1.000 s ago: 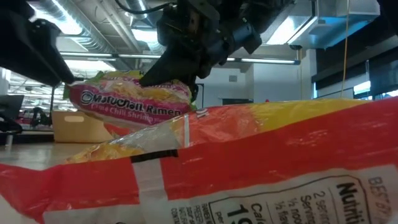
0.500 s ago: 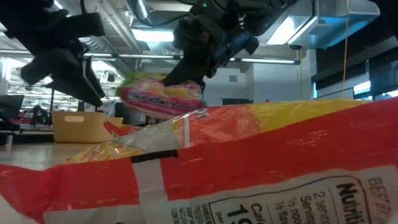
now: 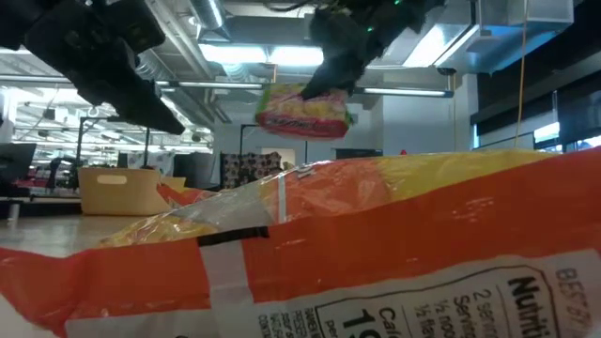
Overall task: Sort Maruchan noodles
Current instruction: Put the green noodle pack into the white bin
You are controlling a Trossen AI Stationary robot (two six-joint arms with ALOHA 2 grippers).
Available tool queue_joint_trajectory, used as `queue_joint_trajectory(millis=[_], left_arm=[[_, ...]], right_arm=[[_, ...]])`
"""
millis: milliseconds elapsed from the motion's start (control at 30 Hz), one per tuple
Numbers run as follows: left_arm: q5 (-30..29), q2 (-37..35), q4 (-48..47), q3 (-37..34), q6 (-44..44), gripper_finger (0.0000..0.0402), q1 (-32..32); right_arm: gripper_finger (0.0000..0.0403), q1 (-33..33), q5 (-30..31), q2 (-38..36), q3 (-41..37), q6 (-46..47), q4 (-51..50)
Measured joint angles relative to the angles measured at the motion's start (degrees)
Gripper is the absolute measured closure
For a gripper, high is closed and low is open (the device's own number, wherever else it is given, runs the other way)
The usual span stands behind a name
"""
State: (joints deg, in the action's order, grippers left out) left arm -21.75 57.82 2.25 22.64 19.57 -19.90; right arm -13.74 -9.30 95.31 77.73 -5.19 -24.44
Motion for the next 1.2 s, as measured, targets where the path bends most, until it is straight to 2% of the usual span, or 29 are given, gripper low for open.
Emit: queue_joint_trajectory(millis=[133,233,333,633,900,1200], left_arm=[[-0.1,-0.6,1.4,-1.1,-0.7,0.0179,0.6],[-1.5,-0.4,1.4,-1.1,-0.7,0.0179,0.5],[-3.2,-0.2,1.2,-1.1,-0.8,0.0179,0.5],[-5.8,-0.2,2.2,-1.1,-0.8,0.0179,0.4],[-6.6,-0.2,2.2,-1.1,-2.1,0.0179,0.4],[-6.7,-0.2,3.5,-1.1,-4.7,0.0179,0.4]], right_arm=[[0.0315,-3.1,6.1,-3.5,0.0,-5.1,-1.5],[0.0315,-5.4,11.3,-3.5,0.1,-11.0,-1.5],[0.0312,-7.8,13.4,-2.3,0.1,-15.4,0.3],[0.0305,-12.7,13.4,6.3,0.0,-28.2,5.5],[0.0304,-12.5,13.8,12.2,0.0,-31.1,8.5],[0.0304,-12.5,14.6,15.8,0.0,-29.8,11.4]])
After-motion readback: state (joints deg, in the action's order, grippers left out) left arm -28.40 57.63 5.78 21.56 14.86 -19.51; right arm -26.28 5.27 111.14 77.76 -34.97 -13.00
